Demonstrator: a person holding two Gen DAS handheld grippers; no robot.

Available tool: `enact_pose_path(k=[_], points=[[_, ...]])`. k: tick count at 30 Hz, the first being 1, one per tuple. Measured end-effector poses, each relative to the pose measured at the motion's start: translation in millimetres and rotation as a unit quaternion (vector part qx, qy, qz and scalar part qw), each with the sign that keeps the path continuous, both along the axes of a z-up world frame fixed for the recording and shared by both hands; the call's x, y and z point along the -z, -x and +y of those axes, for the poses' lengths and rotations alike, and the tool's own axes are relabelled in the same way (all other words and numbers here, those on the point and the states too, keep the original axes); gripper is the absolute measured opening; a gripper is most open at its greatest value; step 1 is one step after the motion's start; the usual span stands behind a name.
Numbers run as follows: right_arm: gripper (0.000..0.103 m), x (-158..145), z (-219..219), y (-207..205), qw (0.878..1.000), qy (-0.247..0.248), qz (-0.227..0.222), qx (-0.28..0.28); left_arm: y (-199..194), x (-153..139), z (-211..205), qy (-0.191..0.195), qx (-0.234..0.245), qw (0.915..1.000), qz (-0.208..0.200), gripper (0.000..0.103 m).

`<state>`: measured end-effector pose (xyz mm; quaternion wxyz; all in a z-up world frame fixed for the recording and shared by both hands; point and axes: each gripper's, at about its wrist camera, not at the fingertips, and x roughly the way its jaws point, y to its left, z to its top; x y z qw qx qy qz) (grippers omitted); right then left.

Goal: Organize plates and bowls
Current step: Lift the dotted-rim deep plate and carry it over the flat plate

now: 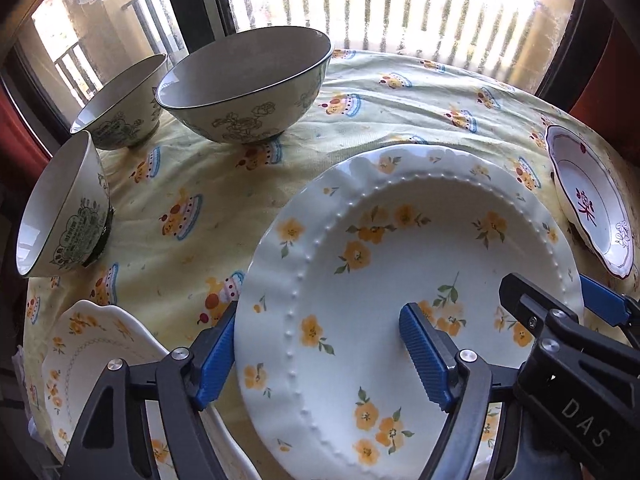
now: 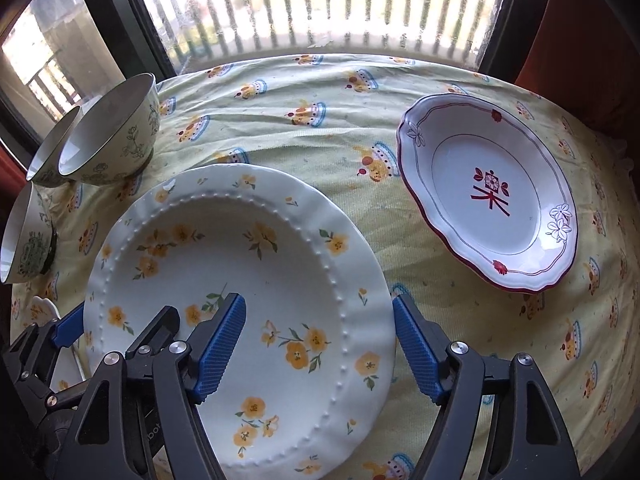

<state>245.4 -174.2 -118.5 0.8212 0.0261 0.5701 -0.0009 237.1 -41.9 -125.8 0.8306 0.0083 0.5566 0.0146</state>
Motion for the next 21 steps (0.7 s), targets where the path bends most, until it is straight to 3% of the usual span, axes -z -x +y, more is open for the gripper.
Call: enact_pose_path(k=[8, 17, 21], points=[[0.071, 4, -3, -1, 1.0, 0.0, -0.003, 0.002, 2, -2, 0, 0.002, 0.016, 0.9999, 0.004, 0.078], [0.07, 5, -26, 24, 0.999, -0.003, 0.018, 0.041, 15, -3, -16, 0.028, 0.053, 0.998, 0.021, 0.078], [0.06, 3, -38, 32, 0.999, -0.012, 0.016, 0.05, 15, -5, -8, 0.047, 0.028, 0.9984, 0.016, 0.068]])
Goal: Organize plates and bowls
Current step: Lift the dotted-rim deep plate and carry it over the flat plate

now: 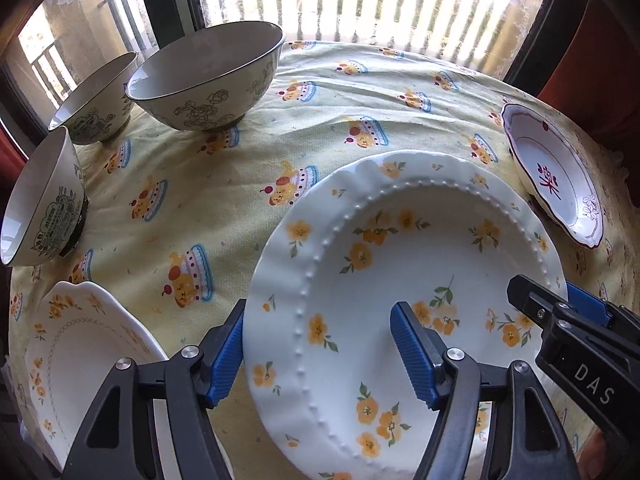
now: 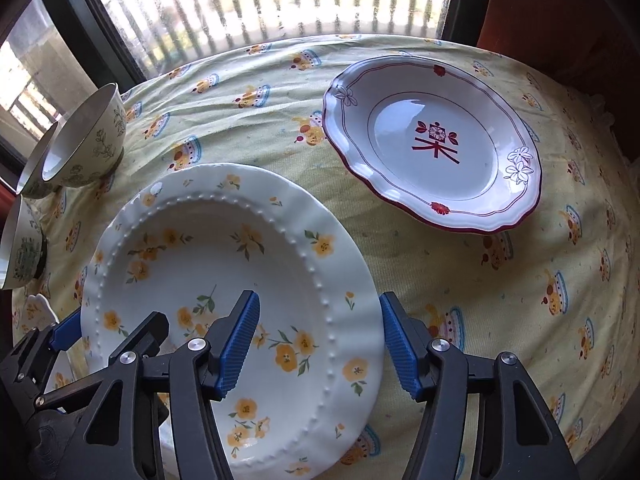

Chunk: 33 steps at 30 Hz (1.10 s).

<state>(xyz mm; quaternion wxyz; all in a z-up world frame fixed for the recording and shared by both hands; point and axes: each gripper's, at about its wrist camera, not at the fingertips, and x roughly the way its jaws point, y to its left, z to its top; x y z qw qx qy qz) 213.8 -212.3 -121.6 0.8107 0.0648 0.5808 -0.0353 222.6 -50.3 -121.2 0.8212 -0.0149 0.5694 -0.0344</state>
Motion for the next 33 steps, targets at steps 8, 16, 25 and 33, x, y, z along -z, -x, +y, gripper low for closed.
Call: enact_pose_path(k=[8, 16, 25, 33], points=[[0.058, 12, -2, -2, 1.0, -0.003, 0.002, -0.008, -3, 2, -4, -0.012, -0.019, 0.9998, 0.001, 0.071], [0.061, 11, -6, -3, 1.0, -0.001, 0.004, -0.014, 2, -4, -15, -0.02, -0.012, 0.9997, 0.001, 0.071], [0.06, -1, -22, 12, 1.0, -0.004, 0.016, -0.011, 10, -23, -28, -0.013, 0.006, 0.9999, -0.006, 0.071], [0.059, -23, -21, 29, 1.0, -0.002, 0.007, -0.005, 26, -44, -23, -0.012, 0.022, 0.9994, -0.023, 0.071]])
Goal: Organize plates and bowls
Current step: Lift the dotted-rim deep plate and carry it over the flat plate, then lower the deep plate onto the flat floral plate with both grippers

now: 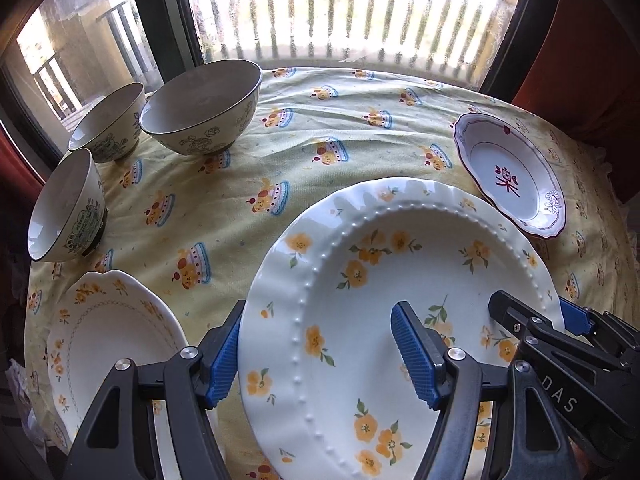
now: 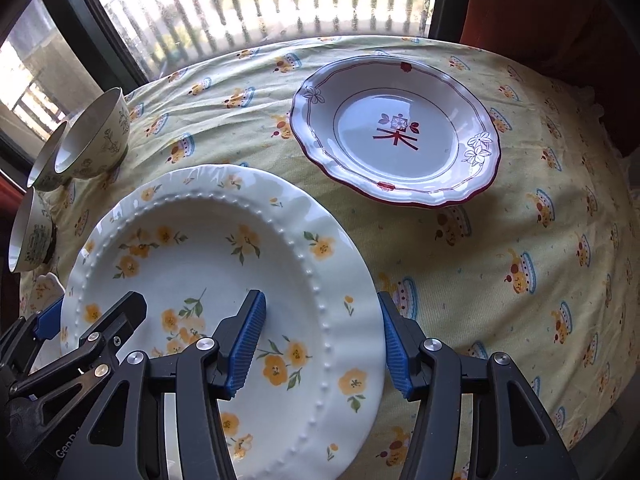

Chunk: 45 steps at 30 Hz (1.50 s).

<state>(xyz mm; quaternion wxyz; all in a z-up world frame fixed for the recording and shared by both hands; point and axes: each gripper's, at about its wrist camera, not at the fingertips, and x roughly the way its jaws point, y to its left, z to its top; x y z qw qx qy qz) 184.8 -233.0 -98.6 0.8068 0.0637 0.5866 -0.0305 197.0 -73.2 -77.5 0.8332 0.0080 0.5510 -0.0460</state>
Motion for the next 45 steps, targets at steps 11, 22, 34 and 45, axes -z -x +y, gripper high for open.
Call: enact_pose_path(k=[11, 22, 34, 45], points=[[0.059, -31, 41, 23, 1.0, 0.006, -0.021, 0.004, 29, -19, 41, 0.011, 0.004, 0.9999, -0.012, 0.071], [0.059, -45, 98, 44, 0.999, 0.016, -0.031, 0.0, 53, -22, 100, 0.022, 0.003, 0.9996, -0.017, 0.071], [0.059, -35, 174, 57, 0.999, 0.02, -0.02, -0.015, 68, -2, 172, 0.028, -0.018, 0.9995, -0.001, 0.071], [0.059, -20, 216, 52, 0.999, 0.034, -0.002, -0.04, 71, 26, 204, 0.047, -0.035, 0.9977, 0.033, 0.071]])
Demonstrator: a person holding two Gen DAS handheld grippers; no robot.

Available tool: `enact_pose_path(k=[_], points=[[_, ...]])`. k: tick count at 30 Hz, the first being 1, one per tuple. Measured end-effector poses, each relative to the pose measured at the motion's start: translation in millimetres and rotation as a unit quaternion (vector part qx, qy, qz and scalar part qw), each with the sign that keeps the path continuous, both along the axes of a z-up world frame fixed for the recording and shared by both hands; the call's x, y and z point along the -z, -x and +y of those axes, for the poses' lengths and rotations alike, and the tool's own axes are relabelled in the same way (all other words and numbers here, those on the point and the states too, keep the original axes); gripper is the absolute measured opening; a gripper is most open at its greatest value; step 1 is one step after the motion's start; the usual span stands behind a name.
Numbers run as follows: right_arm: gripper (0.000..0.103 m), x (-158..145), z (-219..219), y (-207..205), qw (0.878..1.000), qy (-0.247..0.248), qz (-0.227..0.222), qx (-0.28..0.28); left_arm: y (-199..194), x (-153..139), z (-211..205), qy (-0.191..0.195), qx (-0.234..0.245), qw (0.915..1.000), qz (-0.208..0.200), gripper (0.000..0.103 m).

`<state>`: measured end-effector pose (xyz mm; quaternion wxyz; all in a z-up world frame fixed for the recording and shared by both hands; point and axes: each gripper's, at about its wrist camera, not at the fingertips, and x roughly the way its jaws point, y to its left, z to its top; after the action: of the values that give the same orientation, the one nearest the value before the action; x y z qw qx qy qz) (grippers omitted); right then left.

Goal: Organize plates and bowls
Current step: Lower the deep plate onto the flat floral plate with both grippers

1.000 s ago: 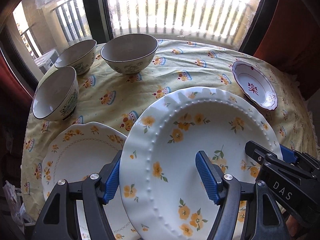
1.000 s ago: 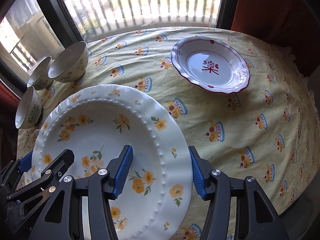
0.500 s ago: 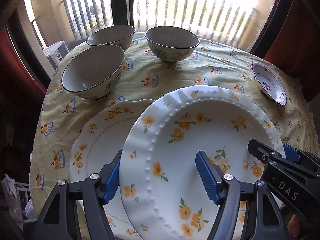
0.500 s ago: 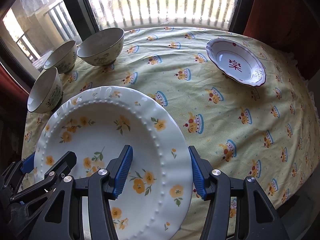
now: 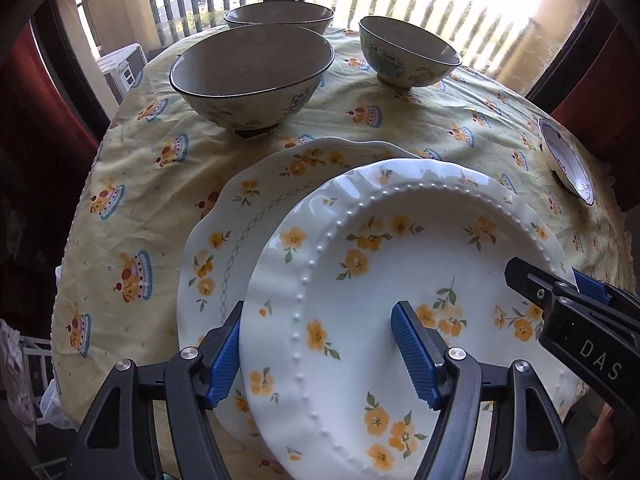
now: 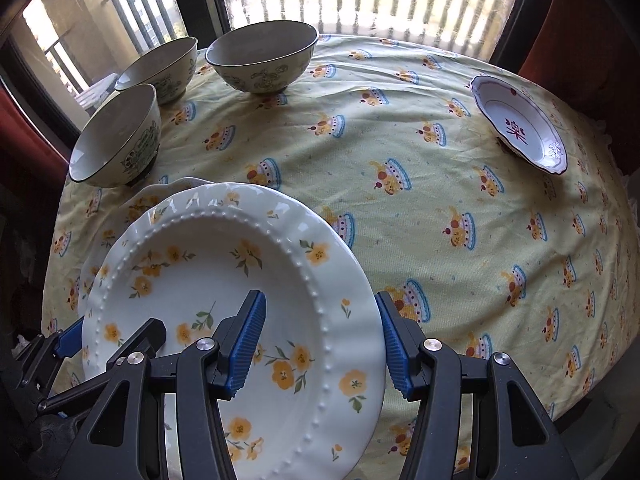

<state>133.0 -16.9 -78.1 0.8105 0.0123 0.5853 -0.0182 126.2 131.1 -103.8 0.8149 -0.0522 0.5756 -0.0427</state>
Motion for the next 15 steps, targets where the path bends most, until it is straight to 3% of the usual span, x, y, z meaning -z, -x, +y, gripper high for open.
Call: enact_pose_path(k=[15], points=[[0.059, 19, 13, -14, 0.999, 0.021, 0.026, -0.016, -14, 11, 3, -0.021, -0.034, 0.9989, 0.022, 0.073]])
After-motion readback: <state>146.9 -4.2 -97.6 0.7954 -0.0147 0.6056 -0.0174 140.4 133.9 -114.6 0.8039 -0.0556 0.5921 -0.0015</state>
